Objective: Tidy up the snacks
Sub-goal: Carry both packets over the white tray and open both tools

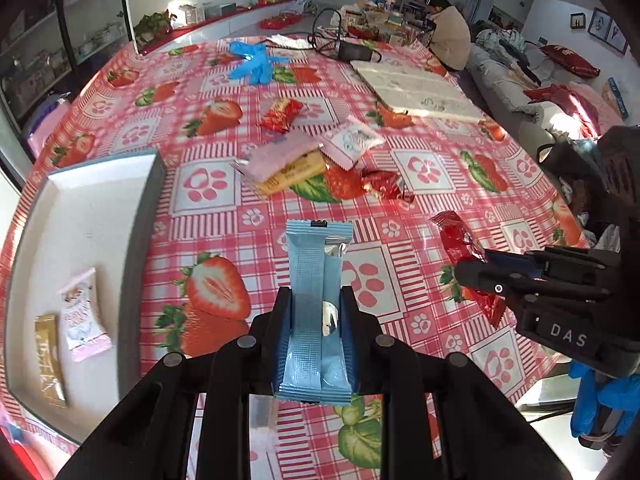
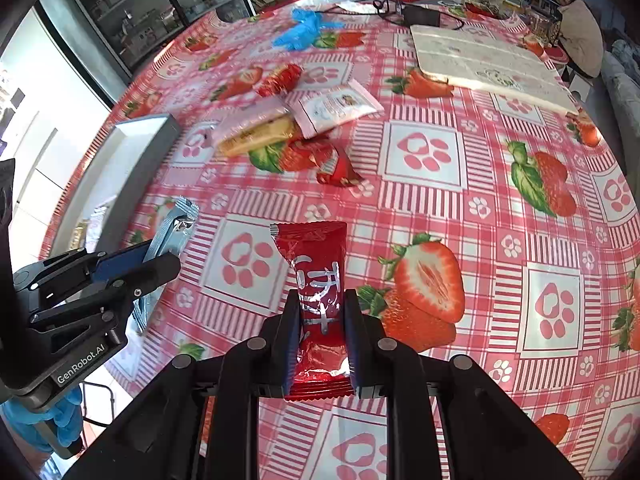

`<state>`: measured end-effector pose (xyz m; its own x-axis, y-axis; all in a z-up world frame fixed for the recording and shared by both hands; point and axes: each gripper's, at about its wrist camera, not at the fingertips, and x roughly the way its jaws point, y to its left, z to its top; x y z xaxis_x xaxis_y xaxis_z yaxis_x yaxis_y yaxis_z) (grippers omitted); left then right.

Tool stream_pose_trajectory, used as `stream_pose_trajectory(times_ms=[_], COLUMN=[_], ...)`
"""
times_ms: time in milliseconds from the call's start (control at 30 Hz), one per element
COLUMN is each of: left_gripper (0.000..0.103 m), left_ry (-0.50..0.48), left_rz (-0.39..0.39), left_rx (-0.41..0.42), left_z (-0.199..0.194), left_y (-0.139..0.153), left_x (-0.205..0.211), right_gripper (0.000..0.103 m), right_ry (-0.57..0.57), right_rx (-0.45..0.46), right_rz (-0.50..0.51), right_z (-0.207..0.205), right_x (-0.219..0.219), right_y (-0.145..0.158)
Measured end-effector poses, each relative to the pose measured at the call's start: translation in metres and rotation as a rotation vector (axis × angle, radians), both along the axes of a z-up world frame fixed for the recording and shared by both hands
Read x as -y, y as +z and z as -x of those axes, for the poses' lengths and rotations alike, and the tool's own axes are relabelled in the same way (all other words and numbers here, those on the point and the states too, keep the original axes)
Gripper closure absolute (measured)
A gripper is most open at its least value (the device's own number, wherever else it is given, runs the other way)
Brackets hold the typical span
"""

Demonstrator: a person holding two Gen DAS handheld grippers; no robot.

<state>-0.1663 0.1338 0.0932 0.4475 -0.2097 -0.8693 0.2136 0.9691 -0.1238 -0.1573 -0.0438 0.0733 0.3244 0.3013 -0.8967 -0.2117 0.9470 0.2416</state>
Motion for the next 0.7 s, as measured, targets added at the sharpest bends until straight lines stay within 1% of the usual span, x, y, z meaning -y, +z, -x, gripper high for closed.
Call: stream_pose_trajectory(times_ms=[67, 200, 267, 333, 400, 467, 567, 700], left_gripper=[0.077, 0.077, 0.077, 0.077, 0.077, 0.077, 0.077, 0.077], left_ry=[0.014, 0.046, 0.063, 0.084, 0.112, 0.142, 0.192, 0.261], left_rz=[0.028, 0.027, 0.044, 0.058, 0.046, 0.018, 0.001, -0.028], left_rx=[0.016, 0.068, 0.085, 0.105, 0.136, 0.16, 0.168, 0.162], left_z=[0.002, 0.004, 0.004, 0.005, 0.007, 0.008, 0.007, 0.003], left_y=[0.02, 0.06, 0.077, 0.092, 0.104, 0.11, 0.11, 0.092], left_x=[-0.013, -0.041, -0.058, -0.078, -0.096, -0.114, -0.141, -0.172], right_gripper=[0.081, 0.081, 0.081, 0.081, 0.081, 0.081, 0.081, 0.081], right_ry=[0.008, 0.04, 0.064, 0.092, 0.122, 0.151, 0.202, 0.265], right_rx=[0.019, 0.054, 0.065, 0.071, 0.084, 0.098, 0.1, 0.086], right_rz=[-0.037, -0.082, -0.102, -0.127, -0.139, -0.141, -0.15, -0.153], right_z=[-0.002, -0.005, -0.007, -0.01, -0.013, -0.014, -0.018, -0.026], right_x=[-0.007, -0.028, -0.041, -0.057, -0.076, -0.095, -0.128, -0.175], right_y=[0.015, 0.042, 0.054, 0.066, 0.076, 0.083, 0.089, 0.085])
